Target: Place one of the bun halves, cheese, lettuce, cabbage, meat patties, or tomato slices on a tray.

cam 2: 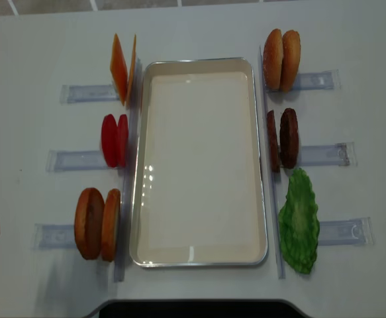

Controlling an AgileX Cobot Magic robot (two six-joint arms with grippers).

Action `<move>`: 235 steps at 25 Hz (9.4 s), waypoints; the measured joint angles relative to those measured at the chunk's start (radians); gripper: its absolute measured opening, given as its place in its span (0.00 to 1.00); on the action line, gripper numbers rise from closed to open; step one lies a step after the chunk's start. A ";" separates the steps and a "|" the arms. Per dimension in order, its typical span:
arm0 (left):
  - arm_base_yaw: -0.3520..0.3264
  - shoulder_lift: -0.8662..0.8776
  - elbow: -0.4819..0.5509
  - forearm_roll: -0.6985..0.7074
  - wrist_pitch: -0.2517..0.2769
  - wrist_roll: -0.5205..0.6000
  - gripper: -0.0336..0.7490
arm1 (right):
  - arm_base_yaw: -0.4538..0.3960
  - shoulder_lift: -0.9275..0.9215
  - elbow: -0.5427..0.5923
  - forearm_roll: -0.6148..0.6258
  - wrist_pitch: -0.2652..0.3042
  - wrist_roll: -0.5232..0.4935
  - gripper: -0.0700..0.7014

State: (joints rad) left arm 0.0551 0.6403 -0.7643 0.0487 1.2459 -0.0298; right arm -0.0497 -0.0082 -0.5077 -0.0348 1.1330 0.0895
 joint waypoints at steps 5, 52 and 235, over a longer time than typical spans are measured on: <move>0.000 0.238 -0.101 -0.035 0.000 -0.002 0.79 | 0.000 0.000 0.000 0.000 0.000 0.000 0.79; -0.522 0.634 -0.211 -0.069 -0.091 -0.443 0.65 | 0.000 0.000 0.000 0.000 0.000 0.000 0.79; -0.099 0.735 -0.469 0.087 -0.024 -0.007 0.93 | 0.000 0.000 0.000 0.000 0.000 0.000 0.79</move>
State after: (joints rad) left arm -0.0441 1.3753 -1.2334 0.1356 1.2221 -0.0365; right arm -0.0497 -0.0082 -0.5077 -0.0348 1.1330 0.0895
